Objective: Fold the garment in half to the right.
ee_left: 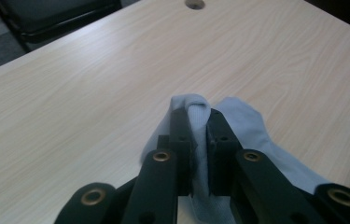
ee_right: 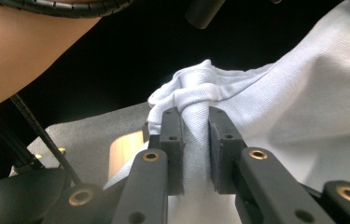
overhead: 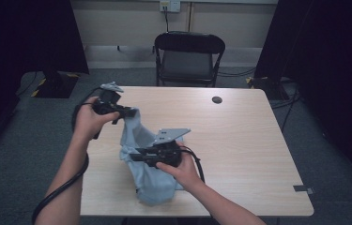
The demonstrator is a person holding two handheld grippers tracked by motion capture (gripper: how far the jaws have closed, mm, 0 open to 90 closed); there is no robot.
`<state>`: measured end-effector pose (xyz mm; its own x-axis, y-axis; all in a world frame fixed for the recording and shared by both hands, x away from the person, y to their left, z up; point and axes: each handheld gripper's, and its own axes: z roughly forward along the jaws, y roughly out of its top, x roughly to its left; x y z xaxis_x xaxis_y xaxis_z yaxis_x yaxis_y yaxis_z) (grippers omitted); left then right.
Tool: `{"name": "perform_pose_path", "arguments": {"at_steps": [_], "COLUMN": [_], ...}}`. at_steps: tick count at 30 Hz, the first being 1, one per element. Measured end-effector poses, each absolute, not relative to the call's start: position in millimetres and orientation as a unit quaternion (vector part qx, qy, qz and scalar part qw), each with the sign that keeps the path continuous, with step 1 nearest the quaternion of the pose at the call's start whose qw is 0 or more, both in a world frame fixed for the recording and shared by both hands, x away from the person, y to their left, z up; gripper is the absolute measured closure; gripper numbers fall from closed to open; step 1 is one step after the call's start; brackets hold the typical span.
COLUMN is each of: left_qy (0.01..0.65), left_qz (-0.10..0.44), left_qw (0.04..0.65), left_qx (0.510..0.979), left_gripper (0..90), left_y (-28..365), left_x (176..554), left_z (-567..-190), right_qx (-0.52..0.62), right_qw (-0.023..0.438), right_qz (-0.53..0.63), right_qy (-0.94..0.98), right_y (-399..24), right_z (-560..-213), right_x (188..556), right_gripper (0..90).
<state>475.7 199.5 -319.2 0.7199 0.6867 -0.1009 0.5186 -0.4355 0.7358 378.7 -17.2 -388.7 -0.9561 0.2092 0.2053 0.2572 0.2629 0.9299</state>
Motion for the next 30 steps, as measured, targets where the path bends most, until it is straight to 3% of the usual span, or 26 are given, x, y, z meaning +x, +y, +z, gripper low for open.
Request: {"name": "perform_pose_path", "arguments": {"at_steps": [12,30], "left_qy": [0.336,0.326], "left_qz": [0.079,0.072], "left_qw": [0.358,0.329], "left_qx": [0.868,0.884], "left_gripper": [83.3,83.1], "left_y": [126,86], "left_x": [497,508], "left_z": [-353,-382], "right_qx": [-0.2,-0.231], "right_qw": [0.014,0.017], "right_qz": [-0.59,-0.583], "right_qy": [-0.782,-0.779], "right_y": [-79,-104], "right_z": [-424,-455], "right_x": [375,376], "right_gripper": [77.7,76.8]}}
